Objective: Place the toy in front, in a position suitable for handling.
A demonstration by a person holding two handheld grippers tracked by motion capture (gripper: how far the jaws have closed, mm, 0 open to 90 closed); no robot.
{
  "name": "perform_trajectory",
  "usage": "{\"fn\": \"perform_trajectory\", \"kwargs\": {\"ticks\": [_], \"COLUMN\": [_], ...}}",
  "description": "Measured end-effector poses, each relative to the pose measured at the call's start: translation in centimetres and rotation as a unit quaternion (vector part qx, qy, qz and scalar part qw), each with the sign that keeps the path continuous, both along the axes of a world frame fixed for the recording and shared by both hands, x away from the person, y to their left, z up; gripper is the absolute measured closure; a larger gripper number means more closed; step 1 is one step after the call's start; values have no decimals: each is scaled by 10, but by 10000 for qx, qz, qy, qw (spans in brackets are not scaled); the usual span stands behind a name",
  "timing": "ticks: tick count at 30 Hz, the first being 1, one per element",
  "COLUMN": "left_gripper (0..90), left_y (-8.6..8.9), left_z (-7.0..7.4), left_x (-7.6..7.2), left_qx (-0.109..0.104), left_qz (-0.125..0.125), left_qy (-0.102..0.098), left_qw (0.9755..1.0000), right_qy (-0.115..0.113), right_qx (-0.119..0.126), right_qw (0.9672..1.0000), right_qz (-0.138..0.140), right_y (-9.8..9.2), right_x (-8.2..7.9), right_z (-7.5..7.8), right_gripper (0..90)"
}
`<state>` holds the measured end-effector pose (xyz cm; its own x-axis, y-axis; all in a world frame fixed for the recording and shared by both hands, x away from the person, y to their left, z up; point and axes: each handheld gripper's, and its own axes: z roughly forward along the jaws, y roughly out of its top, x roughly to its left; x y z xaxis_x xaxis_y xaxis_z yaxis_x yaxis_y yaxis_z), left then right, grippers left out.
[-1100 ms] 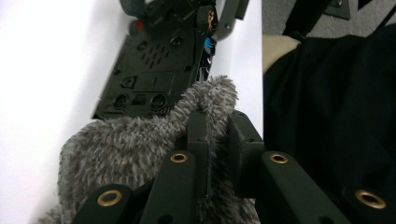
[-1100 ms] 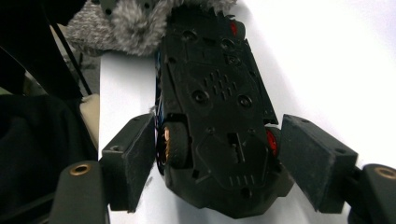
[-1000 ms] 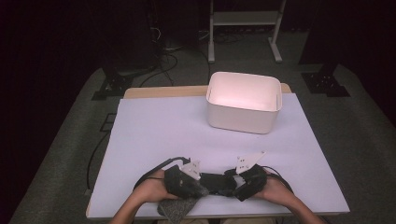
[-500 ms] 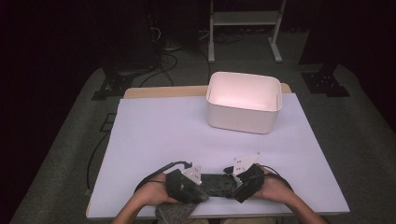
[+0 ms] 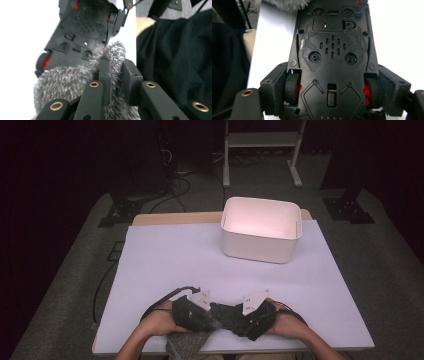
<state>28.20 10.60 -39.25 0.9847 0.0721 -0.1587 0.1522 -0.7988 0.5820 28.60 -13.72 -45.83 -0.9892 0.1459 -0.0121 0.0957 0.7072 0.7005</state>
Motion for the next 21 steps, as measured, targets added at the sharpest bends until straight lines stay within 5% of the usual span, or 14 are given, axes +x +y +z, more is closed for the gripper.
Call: {"fn": "perform_trajectory", "kwargs": {"ticks": [3, 8, 11, 14, 21], "left_gripper": [788, 787, 787, 787, 787], "left_y": [5, 1, -6, -5, -5], "left_z": [13, 12, -5, -9, -9], "left_x": [11, 23, 30, 29, 27], "left_qx": [-163, -12, 169, 83, 100], "left_qz": [211, 414, 404, 408, 343], "left_qy": [-112, -260, -77, -60, 27], "left_qw": [9996, 9988, 9990, 9991, 9994], "right_qy": [-191, -33, 15, -115, -19], "right_qx": [-64, 67, 133, 166, 469], "right_qw": [9997, 9999, 9999, 9998, 9986], "right_qz": [107, 139, 77, 40, -257], "right_y": [2, 2, -1, -6, -31], "right_x": [7, 13, 12, 10, 3], "right_z": [4, 2, 0, 3, 5], "right_gripper": [212, 211, 201, 206, 227]}}
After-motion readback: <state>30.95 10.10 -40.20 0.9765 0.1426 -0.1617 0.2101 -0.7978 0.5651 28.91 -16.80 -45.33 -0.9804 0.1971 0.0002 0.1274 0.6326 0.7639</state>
